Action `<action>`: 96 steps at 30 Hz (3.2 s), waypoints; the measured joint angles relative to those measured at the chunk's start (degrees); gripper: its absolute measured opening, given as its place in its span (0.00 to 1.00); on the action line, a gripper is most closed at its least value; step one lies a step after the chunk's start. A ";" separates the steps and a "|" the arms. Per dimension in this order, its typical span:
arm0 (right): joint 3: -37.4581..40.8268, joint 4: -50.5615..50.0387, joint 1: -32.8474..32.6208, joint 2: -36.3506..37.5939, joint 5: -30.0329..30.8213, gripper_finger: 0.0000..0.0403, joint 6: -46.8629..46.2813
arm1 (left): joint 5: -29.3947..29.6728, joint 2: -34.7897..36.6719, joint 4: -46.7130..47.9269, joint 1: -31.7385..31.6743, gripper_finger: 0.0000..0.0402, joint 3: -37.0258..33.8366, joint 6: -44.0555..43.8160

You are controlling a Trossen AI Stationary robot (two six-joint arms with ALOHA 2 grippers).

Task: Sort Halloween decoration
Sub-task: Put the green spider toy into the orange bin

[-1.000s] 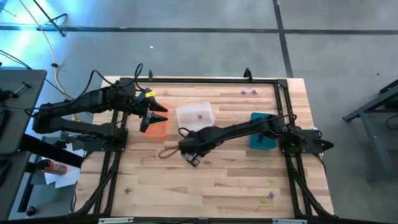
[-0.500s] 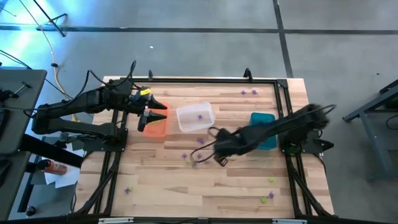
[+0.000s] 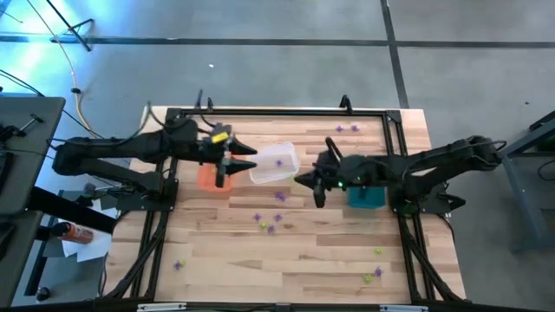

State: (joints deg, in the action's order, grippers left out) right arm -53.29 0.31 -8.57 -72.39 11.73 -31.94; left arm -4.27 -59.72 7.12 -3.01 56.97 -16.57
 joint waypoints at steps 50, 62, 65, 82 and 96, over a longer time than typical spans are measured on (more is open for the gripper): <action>-15.72 -2.25 6.73 -8.78 2.91 0.00 26.87 | 7.30 -9.73 -10.28 -1.69 0.03 -0.02 -5.87; -15.70 -10.94 7.06 -6.48 6.43 0.22 24.37 | 9.24 -6.59 2.48 -4.40 0.01 0.00 -5.81; -15.70 -17.74 7.10 -4.81 12.34 0.37 24.27 | 12.80 -3.18 11.30 -5.76 0.00 0.00 -5.85; -15.64 -29.26 10.25 -4.54 14.17 0.52 13.64 | 15.30 2.29 39.66 -16.46 0.00 -13.71 -20.10; -15.64 -29.09 10.56 -4.56 12.91 0.52 11.18 | 3.00 -1.97 30.06 -19.97 0.00 -26.03 -23.86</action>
State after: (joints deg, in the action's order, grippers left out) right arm -68.93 -28.79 1.99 -76.95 24.64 -20.75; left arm -1.28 -61.69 37.17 -22.98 30.94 -40.42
